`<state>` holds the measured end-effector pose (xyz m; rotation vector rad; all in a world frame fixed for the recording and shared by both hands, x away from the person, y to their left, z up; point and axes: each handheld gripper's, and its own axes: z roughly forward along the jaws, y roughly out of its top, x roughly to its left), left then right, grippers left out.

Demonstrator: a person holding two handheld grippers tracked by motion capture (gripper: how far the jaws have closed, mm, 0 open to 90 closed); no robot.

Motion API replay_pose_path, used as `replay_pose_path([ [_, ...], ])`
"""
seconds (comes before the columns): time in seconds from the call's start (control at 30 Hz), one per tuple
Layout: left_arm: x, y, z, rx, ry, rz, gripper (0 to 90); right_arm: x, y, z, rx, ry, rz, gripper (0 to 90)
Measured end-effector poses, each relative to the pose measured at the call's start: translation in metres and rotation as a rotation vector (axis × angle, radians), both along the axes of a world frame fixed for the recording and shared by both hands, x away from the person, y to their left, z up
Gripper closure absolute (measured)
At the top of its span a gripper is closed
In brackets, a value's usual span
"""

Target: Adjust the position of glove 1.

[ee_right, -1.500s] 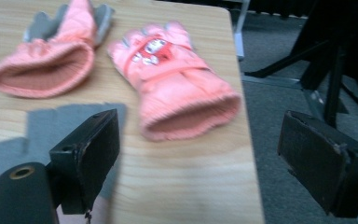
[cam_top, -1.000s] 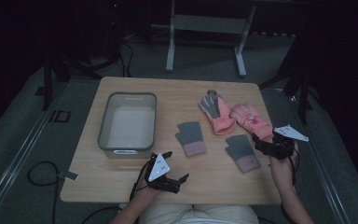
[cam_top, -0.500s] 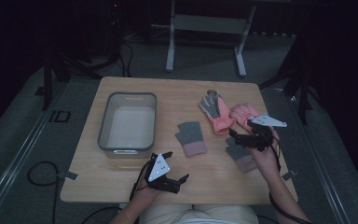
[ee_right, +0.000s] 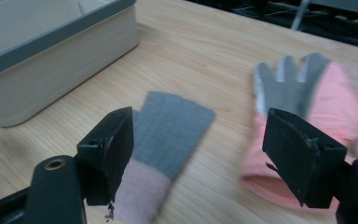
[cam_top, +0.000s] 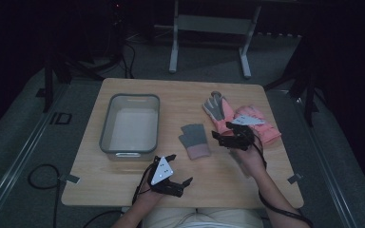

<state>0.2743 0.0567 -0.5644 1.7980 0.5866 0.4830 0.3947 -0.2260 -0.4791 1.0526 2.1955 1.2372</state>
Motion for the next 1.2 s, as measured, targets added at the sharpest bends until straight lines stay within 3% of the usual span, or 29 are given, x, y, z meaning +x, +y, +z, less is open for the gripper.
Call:
replay_pose_path([
  [0.37, -0.001, 0.000, 0.000, -0.004, -0.007, 0.000, 0.9, 0.019, 0.046, -0.015, -0.045, 0.014, 0.108, 42.2],
  [0.43, -0.001, 0.000, 0.000, -0.003, -0.009, 0.000, 0.9, 0.023, 0.052, -0.016, -0.068, 0.011, 0.119, 47.0],
  [0.6, -0.001, 0.000, 0.000, -0.004, -0.012, 0.002, 0.9, 0.029, 0.064, -0.025, -0.130, 0.001, 0.132, 49.2],
  [0.8, -0.002, 0.000, 0.000, 0.000, -0.017, 0.000, 0.9, 0.037, 0.067, -0.038, -0.141, 0.040, 0.155, 54.7],
  [0.83, -0.002, 0.000, 0.000, 0.000, -0.019, 0.002, 0.9, 0.039, 0.068, -0.043, -0.172, 0.047, 0.146, 54.9],
  [1.07, -0.001, 0.000, 0.000, -0.006, -0.012, 0.008, 0.9, 0.049, 0.072, -0.060, -0.167, 0.119, 0.170, 60.0],
  [1.2, -0.002, 0.000, 0.000, -0.002, -0.015, 0.006, 0.9, 0.053, 0.076, -0.068, -0.187, 0.142, 0.174, 61.8],
])
